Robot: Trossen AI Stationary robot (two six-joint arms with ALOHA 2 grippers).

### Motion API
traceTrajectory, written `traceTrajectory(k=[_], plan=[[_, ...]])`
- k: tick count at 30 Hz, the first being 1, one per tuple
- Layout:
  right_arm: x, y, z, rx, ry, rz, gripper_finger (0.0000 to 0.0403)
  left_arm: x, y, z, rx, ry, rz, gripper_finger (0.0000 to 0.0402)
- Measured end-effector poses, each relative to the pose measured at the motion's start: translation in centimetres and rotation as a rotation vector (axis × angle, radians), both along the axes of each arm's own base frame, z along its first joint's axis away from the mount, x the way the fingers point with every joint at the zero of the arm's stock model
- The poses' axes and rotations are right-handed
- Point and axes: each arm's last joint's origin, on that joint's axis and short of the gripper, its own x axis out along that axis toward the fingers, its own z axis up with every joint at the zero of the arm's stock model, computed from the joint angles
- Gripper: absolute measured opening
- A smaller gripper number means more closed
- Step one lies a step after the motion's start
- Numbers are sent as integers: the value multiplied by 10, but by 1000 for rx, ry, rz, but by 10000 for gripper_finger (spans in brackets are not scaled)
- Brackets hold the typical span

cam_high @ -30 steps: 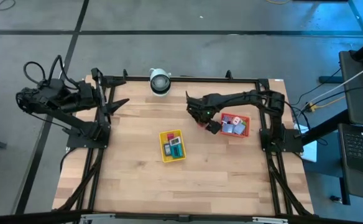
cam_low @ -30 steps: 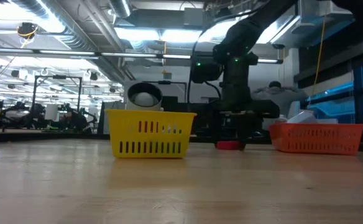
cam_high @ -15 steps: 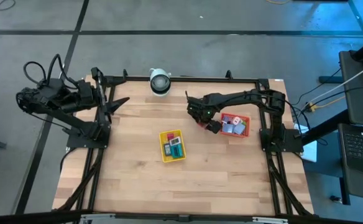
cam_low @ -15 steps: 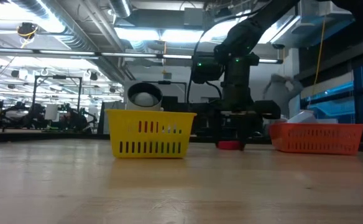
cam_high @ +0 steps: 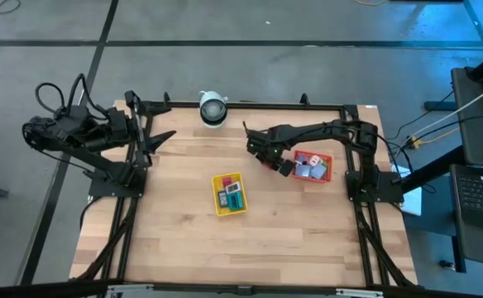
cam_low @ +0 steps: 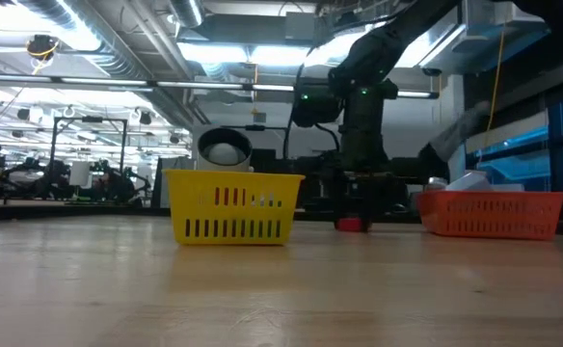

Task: Pick & Place Office items
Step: Put the red digital clock into the yellow basket

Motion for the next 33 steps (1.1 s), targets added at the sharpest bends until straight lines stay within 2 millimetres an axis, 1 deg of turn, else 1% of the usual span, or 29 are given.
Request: traceTrajectory(k=[3, 5, 6, 10, 12, 15, 17, 19, 20, 22, 24, 25, 29, 33], plan=[[8, 13, 7, -41, -6, 67, 157, 0, 0, 0, 0, 0, 0, 274], [17, 29, 13, -61, -32, 142, 162, 0, 0, 0, 0, 0, 0, 274], [19, 40, 20, -63, -44, 193, 162, 0, 0, 0, 0, 0, 1, 274], [20, 93, 51, -16, -67, 369, 160, -1, 1, 0, 4, 1, 18, 274], [20, 117, 67, -26, -99, 428, 160, -1, 1, 0, 4, 1, 24, 274], [25, 145, 98, -88, -201, 478, 160, -1, 1, 0, 6, 2, 32, 274], [29, 157, 110, -138, -245, 502, 160, -1, 1, 0, 9, 6, 42, 274], [38, 163, 113, -159, -276, 526, 160, -1, 1, 0, 10, 9, 43, 274], [43, 164, 109, -161, -287, 535, 160, -1, 1, 0, 10, 9, 43, 274], [57, 165, 96, -157, -299, 555, 160, -1, 1, 0, 10, 9, 44, 274], [67, 164, 83, -144, -275, 574, 160, -1, 2, 0, 10, 9, 46, 274], [72, 164, 79, -138, -271, 583, 160, -1, 2, 0, 9, 8, 47, 274], [84, 167, 81, -151, -311, 618, 165, -1, 2, 0, 8, 4, 47, 274], [93, 172, 81, -205, -377, 641, 195, 0, 1, 0, 10, 10, 46, 274]])
